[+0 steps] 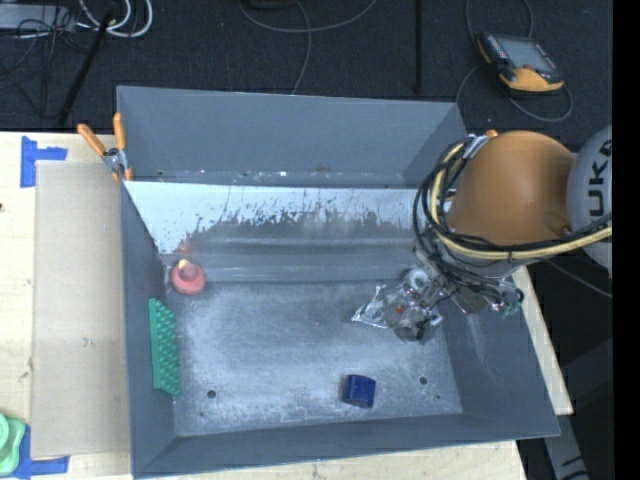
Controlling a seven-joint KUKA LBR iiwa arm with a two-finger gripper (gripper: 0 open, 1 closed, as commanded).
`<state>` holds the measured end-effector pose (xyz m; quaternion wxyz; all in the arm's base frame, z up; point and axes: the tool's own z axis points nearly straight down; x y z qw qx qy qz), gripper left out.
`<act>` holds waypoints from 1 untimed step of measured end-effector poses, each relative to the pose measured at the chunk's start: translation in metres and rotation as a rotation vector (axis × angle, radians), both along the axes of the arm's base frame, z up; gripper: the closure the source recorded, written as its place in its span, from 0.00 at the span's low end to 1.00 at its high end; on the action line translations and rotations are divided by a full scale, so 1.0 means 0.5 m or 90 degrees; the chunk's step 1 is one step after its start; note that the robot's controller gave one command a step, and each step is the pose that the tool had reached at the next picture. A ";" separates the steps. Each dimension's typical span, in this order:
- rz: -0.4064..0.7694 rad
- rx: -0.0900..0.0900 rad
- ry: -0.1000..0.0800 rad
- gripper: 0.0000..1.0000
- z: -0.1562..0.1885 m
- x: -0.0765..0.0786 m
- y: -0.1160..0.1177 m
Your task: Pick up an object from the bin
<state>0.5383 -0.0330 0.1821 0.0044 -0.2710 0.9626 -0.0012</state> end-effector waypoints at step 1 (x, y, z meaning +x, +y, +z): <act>0.094 0.002 0.004 1.00 -0.010 0.067 0.158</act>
Offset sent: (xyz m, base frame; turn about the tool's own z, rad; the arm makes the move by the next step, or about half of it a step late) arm 0.0326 0.0751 -0.0045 -0.1441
